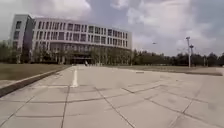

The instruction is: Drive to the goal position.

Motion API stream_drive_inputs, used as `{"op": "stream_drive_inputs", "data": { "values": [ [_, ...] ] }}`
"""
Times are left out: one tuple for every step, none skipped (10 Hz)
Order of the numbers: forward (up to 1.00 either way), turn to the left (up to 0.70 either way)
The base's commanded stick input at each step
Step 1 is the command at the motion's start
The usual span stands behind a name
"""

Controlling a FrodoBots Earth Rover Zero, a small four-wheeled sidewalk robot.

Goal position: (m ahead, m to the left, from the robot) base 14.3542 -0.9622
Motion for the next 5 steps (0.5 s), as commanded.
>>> {"op": "stream_drive_inputs", "data": {
  "values": [
    [0.5, -0.02],
    [0.5, -0.02],
    [0.5, -0.02],
    [0.5, -0.02],
    [0.5, -0.02]
  ]
}}
